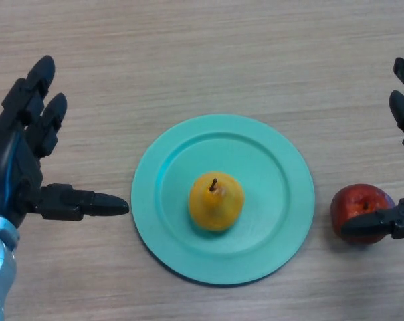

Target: Pick up the yellow pear and place it on the plate

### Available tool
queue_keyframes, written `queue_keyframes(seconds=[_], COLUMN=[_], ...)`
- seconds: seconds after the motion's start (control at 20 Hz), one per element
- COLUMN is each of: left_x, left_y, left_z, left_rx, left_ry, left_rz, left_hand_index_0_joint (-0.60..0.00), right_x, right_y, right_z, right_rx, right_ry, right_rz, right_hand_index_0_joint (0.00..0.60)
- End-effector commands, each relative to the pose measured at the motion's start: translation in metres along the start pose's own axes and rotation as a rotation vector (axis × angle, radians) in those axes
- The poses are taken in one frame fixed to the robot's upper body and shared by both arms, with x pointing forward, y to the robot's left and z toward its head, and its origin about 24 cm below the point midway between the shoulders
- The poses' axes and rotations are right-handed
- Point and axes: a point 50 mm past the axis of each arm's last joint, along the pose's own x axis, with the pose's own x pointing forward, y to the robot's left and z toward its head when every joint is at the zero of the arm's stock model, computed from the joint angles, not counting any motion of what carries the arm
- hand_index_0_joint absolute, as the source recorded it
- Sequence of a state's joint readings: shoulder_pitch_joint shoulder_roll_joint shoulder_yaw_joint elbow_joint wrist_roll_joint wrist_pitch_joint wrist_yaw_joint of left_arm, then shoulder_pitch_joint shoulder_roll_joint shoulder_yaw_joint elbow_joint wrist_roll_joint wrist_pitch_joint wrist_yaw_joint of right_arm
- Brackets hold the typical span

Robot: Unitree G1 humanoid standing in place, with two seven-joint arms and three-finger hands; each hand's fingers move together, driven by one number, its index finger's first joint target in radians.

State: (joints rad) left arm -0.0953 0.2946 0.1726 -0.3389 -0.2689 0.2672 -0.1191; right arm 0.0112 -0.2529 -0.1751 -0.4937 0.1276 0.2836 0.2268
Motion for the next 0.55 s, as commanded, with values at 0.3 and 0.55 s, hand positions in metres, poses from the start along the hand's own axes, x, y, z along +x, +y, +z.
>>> queue_keyframes(seconds=[0.3,0.55], left_x=[0.001,0.0046], left_y=[0.0101,0.0096], left_z=[0.0387,0.0404], left_rx=[0.115,0.135], left_ry=[-0.193,-0.215], left_rz=[0.053,0.073], left_hand_index_0_joint=[0.0,0.0], right_x=[-0.0025,-0.003], right_y=[-0.0057,-0.0088], right_z=[0.0318,0.0342], right_rx=[-0.032,-0.032], right_ry=[-0.206,-0.212], right_rz=[0.002,-0.001], right_hand_index_0_joint=[0.0,0.0])
